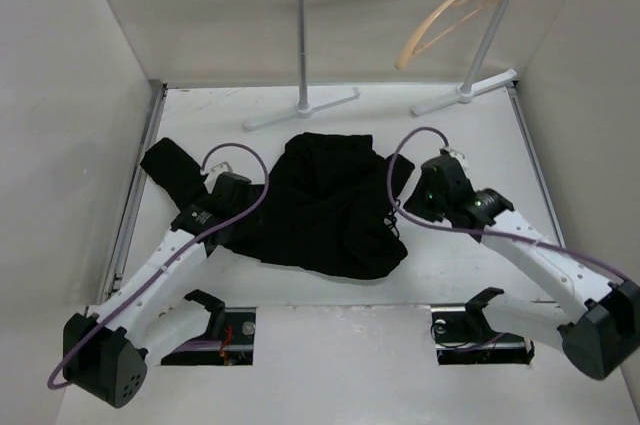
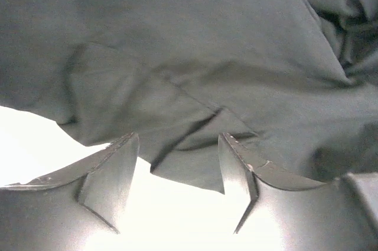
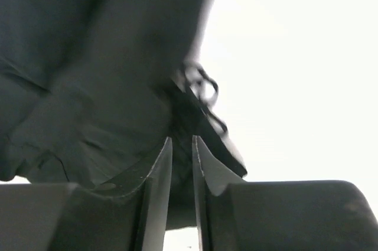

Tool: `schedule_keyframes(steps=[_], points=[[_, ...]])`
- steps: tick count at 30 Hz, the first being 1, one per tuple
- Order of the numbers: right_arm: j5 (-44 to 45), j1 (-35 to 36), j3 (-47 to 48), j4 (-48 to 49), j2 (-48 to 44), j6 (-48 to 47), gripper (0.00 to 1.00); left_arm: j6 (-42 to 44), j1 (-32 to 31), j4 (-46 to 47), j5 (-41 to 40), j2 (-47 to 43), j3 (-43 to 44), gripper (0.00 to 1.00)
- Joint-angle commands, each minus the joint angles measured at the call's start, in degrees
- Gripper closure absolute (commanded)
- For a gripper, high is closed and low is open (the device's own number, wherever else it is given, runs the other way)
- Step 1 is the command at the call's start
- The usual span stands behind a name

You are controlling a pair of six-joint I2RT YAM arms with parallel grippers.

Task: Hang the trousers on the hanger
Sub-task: Flatten out the trousers at the center of the board.

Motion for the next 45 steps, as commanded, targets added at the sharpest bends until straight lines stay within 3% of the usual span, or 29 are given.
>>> schedule_keyframes(steps=[1, 2, 3, 4, 9, 14, 15, 17, 19, 21, 23, 26, 30, 33, 36, 39, 42, 44, 45], points=[[-3.2, -2.0, -11.6, 3.6, -6.2, 11.0, 0.62, -0.3, 6.0, -4.8, -2.1, -4.4, -0.7, 0.42], [-3.1, -2.2, -13.5, 3.1, -8.5, 12.4, 0.46, -0.3, 8.6, -4.8, -1.9, -5.4, -1.2, 0.4], [-3.0, -2.3, -14.2, 2.9, -9.4, 12.8, 0.39, -0.2, 10.9, -4.2, -1.1, -5.8, -1.7, 0.38], [-3.8, -2.1, -16.2, 2.3, -10.9, 14.1, 0.34, -0.1, 17.1, -2.0, 2.9, -5.1, -3.3, 0.37], [-8.1, 1.0, -17.6, 0.8, -4.4, 17.0, 0.34, -2.1, 26.2, 6.3, 10.6, 0.8, -7.5, 0.39], [-12.2, 3.1, -18.1, 5.9, 0.3, 18.5, 0.36, -3.2, 28.6, 12.3, 9.7, 5.3, -8.8, 0.46], [-13.0, 3.1, -17.8, 6.9, 2.1, 18.4, 0.37, -3.2, 29.0, 12.9, 9.6, 5.9, -9.0, 0.47], [-13.9, 2.3, -16.8, 8.8, 5.6, 17.8, 0.54, -3.4, 29.8, 14.8, 9.5, 7.2, -9.2, 0.51], [-12.6, -0.4, -15.2, 10.6, 5.4, 16.3, 0.82, -4.0, 30.2, 17.7, 9.2, 7.9, -9.3, 0.68], [-9.1, -4.1, -10.1, 9.9, 1.8, 13.5, 0.93, -5.0, 30.0, 19.2, 9.5, 8.8, -8.0, 0.83], [-5.8, -7.4, -2.2, 6.3, -1.2, 9.7, 0.94, -6.0, 28.6, 19.1, 9.1, 9.0, -5.7, 0.91], [-1.0, -9.5, 13.3, -2.7, -3.6, 2.9, 0.94, -6.8, 25.2, 18.4, 8.4, 6.3, -2.4, 0.94], [6.0, -4.9, 28.7, -20.6, -7.4, 0.1, 0.94, -7.0, 24.0, 12.3, 4.9, -0.5, 1.4, 0.95], [8.5, 1.3, 27.0, -32.5, -12.8, 7.2, 0.94, -6.7, 27.6, 8.4, 5.5, -4.2, 1.9, 0.96], [5.8, 9.2, 16.9, -42.9, -18.9, 19.4, 0.94, -6.1, 30.6, 4.7, 5.7, -6.3, 3.2, 0.96], [0.9, 15.3, 6.3, -46.9, -22.3, 26.2, 0.93, -5.0, 30.6, 3.4, 4.0, -6.0, 5.0, 0.96], [1.2, 16.6, 4.8, -48.9, -23.2, 26.7, 0.76, -3.5, 29.8, 2.7, 2.3, -4.1, 7.8, 0.93], [6.4, 14.1, 6.9, -48.2, -22.9, 24.0, 0.57, -2.6, 27.3, 3.6, 0.4, -1.7, 9.4, 0.88], [7.0, 13.7, 7.2, -47.8, -22.7, 23.5, 0.55, -2.3, 26.1, 3.9, 0.0, -0.5, 10.1, 0.87]])
